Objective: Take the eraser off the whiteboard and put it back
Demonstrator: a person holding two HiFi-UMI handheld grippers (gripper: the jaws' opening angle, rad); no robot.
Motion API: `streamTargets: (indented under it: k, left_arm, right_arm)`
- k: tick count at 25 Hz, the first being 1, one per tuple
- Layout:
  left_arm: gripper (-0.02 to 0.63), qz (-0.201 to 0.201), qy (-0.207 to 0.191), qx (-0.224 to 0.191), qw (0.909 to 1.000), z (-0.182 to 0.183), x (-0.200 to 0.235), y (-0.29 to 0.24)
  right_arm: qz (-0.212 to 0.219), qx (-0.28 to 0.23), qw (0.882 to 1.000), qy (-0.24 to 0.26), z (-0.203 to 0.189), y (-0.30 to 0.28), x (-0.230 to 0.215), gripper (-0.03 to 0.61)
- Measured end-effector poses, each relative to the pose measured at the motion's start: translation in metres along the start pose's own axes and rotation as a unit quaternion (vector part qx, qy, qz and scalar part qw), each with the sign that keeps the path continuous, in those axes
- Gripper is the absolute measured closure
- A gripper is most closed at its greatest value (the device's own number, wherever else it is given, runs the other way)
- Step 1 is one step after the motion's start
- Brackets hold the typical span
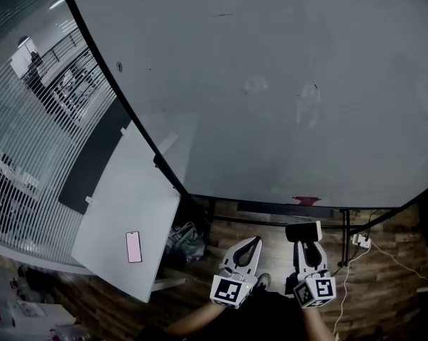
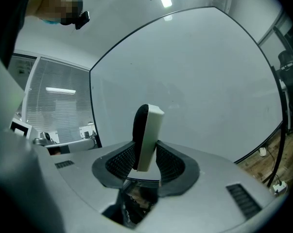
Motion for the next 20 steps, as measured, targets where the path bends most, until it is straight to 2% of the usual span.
streamTargets:
  k: [5,11,20]
  left_arm:
    - [0.606,-0.009,0.003,0.0,1.0,-0.004,-0.002,0.004]
    - [0.606,-0.011,-0.002,0.005,0.9999,-0.007,0.005,0.01]
    - [0.607,-0.019,-0.004,0.009,0.9998,-0.007,0.008,0.017]
  right_arm:
    - [-0.011,0.011,1.0,0.022,-0.007,0.01,0.002,0.439]
    - [-0.018,0.008,1.0,0.02,-0.008,0.015,0.005,0.44]
    - [-0.005,-0.018,1.0,0.0,-0.005,0.017,0.019,0.44]
Point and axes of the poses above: the fingertips, and each gripper's own axes: y backward along the fingers, x to its left, z out of its top, the point moved 7 cm from there along y, backward along the fingers, and after that the axes turned 8 degrees about x, right-handed, at the moved point
